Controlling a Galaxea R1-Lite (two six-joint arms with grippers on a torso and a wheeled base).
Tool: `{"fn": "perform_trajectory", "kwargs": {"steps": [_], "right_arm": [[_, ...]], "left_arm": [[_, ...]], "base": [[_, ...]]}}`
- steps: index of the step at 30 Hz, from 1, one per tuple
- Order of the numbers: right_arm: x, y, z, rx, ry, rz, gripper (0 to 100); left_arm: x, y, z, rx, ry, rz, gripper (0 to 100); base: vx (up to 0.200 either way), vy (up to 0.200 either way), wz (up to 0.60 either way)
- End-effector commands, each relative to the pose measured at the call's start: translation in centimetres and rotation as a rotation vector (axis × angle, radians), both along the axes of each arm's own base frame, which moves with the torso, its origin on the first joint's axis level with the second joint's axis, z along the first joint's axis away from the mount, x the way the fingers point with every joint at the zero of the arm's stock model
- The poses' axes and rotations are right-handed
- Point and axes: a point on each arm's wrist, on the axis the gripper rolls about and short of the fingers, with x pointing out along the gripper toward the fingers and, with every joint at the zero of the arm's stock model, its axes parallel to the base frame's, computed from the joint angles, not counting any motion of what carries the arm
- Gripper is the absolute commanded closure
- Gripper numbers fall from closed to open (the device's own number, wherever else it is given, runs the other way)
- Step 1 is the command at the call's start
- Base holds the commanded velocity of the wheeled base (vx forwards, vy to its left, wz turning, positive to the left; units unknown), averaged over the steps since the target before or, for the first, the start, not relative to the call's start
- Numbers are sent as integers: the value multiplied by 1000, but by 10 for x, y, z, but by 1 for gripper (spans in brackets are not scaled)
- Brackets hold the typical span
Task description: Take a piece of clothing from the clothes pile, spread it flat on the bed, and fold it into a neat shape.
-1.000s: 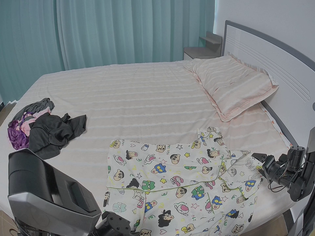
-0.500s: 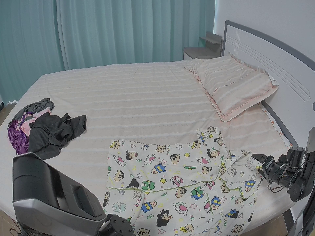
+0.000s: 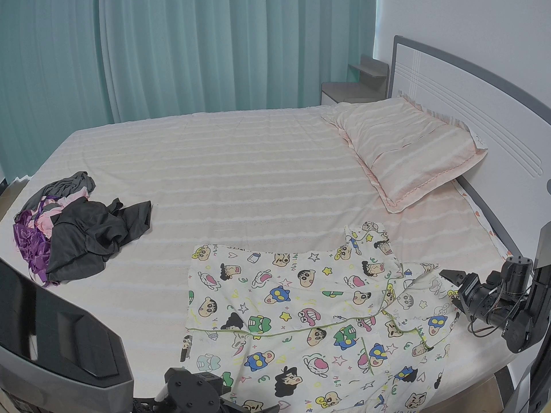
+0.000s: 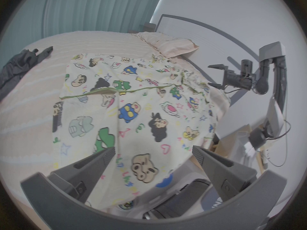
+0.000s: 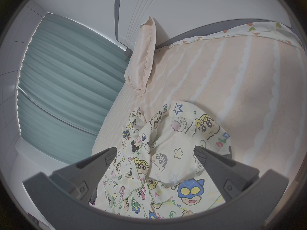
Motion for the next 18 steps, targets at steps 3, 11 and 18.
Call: {"fn": "perform_trajectory", "kwargs": {"steps": [3, 11, 18], "right_arm": [[1, 0, 1, -1, -13, 0, 0], [2, 0, -2, -1, -3, -1, 0], [2, 0, -2, -1, -3, -1, 0]], "left_arm": [[-8, -5, 8, -66, 23, -58, 0], [7, 9, 36, -223, -15, 78, 0], [15, 34, 42, -381, 126, 356, 0]], "base": [[0, 0, 0], [0, 0, 0], [0, 0, 0]]}}
